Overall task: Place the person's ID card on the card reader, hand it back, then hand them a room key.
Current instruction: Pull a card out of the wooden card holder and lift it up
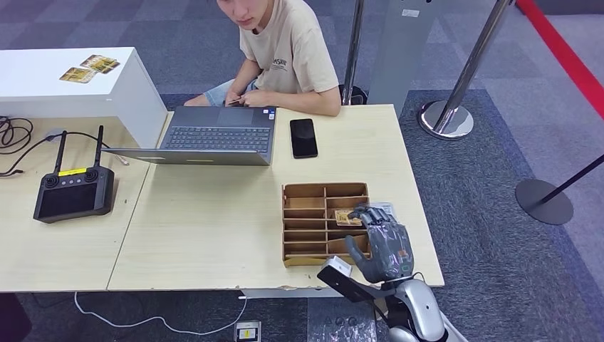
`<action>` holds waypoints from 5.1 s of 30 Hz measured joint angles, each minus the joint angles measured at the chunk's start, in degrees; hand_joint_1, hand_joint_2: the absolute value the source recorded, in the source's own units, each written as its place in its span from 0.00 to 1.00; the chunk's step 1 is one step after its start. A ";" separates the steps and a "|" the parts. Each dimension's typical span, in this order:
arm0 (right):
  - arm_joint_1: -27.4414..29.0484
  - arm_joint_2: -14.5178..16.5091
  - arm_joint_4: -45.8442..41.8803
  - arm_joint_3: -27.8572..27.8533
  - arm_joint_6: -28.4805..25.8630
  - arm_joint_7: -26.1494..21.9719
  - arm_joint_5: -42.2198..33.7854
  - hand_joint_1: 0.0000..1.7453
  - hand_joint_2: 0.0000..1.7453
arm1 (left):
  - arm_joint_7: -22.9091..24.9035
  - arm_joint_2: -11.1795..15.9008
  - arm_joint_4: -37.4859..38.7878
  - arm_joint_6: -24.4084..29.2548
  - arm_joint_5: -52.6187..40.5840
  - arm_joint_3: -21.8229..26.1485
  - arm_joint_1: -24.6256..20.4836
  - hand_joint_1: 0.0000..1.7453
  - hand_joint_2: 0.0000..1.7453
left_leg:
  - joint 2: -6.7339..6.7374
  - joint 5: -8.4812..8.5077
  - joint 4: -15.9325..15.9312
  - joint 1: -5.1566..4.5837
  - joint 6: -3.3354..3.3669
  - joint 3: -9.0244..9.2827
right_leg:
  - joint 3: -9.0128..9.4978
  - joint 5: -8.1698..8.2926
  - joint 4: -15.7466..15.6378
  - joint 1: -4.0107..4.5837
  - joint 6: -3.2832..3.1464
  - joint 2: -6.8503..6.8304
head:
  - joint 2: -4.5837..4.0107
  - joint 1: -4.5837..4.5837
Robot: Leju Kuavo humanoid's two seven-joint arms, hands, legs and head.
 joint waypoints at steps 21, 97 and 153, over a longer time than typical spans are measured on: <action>0.00 -0.02 0.01 -0.01 0.00 -0.07 0.00 0.71 1.00 | 0.00 0.00 -0.01 -0.07 -0.05 0.00 0.00 0.00 0.00 | 0.00 0.00 0.00 0.00 0.00 0.00 | 0.00 0.00 0.00 0.00 0.00 0.00 | 0.00 -0.01; -8.72 2.29 13.45 -0.01 4.24 -4.36 -6.01 0.44 1.00 | 0.00 -0.02 -0.02 -1.50 -2.19 -1.62 -0.11 0.00 0.00 | 0.00 0.00 0.00 0.00 0.00 0.03 | 0.03 0.00 0.00 0.00 0.00 0.00 | 0.00 0.00; -10.77 2.84 16.46 0.41 4.28 -4.33 -3.93 1.00 1.00 | -0.48 -0.37 -0.02 -1.77 -2.04 -1.68 -0.12 0.00 0.00 | 0.02 0.02 0.00 0.01 0.01 0.19 | 0.18 0.02 0.00 0.00 -0.01 0.00 | 0.00 -0.01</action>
